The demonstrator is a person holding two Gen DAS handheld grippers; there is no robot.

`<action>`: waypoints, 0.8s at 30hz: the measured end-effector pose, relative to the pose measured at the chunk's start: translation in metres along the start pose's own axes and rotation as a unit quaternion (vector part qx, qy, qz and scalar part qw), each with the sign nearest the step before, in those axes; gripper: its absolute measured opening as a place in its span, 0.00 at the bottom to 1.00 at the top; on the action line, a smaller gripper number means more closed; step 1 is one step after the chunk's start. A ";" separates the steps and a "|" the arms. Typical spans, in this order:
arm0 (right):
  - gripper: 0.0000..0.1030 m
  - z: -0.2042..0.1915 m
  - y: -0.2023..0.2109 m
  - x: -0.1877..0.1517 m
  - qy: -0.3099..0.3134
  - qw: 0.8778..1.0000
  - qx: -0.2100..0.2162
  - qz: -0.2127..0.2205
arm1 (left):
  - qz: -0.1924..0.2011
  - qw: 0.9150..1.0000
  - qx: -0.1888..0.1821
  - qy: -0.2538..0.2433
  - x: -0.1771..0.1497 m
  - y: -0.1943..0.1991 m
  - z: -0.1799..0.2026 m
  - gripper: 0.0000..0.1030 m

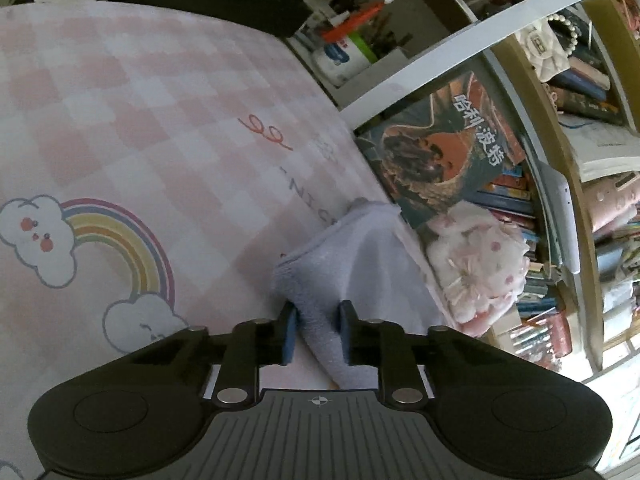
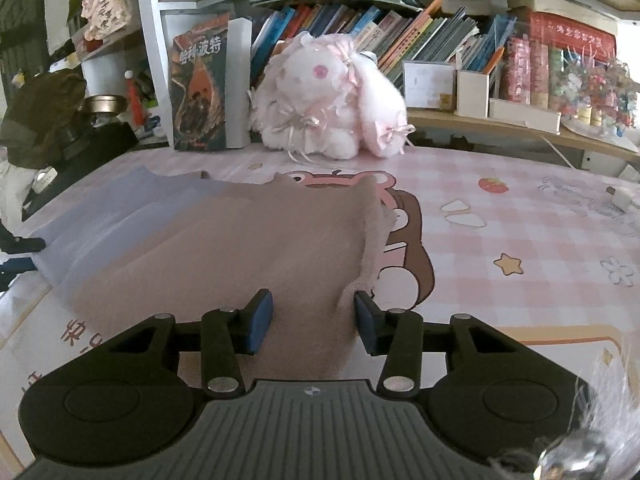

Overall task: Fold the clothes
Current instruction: 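Grasp the folded lavender edge of the sweater with the left gripper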

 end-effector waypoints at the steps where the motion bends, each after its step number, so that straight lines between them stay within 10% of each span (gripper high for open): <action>1: 0.41 0.000 0.000 0.000 0.001 1.000 0.001 -0.001 | 0.006 1.000 -0.003 -0.009 0.000 0.001 0.003 0.13; 7: 0.42 0.002 -0.003 0.002 -0.004 1.000 0.009 -0.008 | 0.037 0.996 -0.034 -0.072 0.007 0.013 0.031 0.13; 14: 0.42 0.006 -0.004 0.001 -0.017 1.000 0.023 -0.009 | -0.001 0.996 -0.065 0.057 0.010 -0.004 -0.004 0.18; 24: 0.41 0.005 -0.005 0.000 -0.017 0.999 0.029 -0.015 | -0.017 0.999 -0.021 0.030 0.012 -0.031 0.008 0.37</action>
Point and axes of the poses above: each gripper's, at about its wrist camera, not at the fingertips, and y roughly against the way its jaws point, z to its right, x to its top, the point moved 7 cm from there along -y, roughly the way its jaws point, and after that the axes turned 7 degrees about -y, right-handed, at the moved point
